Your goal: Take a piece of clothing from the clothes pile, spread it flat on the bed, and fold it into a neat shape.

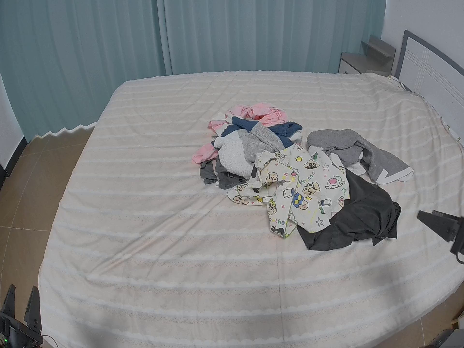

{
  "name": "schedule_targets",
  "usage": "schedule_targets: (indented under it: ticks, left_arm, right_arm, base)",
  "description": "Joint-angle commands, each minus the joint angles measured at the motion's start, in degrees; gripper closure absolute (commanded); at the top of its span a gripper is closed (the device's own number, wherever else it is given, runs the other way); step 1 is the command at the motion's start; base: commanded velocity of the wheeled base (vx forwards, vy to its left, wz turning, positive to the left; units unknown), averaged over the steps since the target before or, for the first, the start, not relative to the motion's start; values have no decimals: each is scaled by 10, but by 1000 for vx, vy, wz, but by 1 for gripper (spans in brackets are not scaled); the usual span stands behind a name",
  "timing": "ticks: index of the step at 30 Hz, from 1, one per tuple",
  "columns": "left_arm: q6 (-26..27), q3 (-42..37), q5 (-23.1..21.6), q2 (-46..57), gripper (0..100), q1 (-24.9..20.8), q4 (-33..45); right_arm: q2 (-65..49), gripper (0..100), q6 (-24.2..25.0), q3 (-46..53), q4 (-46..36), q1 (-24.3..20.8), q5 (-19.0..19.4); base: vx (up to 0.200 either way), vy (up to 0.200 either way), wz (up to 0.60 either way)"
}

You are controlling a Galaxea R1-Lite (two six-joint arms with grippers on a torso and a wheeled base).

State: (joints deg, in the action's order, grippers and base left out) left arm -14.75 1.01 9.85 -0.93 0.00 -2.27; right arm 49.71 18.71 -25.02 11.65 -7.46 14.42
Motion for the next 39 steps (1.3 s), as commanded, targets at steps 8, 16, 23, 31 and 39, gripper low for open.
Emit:
schedule_targets:
  ticks: [8,16,23,31,39]
  left_arm:
    - [0,-7,0,9,0,0,0]
    - [0,-7,0,9,0,0,1]
    - [-1,-7,1,9,0,0,1]
    - [-2,-7,1,9,0,0,1]
    - [-2,-7,1,9,0,0,0]
  right_arm:
    - [698,0,170,-275,203,-153,-84]
    - [812,0,175,-384,203,-187,-111]
    - [868,0,200,-455,203,-201,-143]
    - [888,0,208,-508,203,-202,-164]
    - [904,0,208,-536,206,-200,-204]
  base:
    - [0,0,0]
    - [0,0,0]
    - [0,0,0]
    - [0,0,0]
    - [0,0,0]
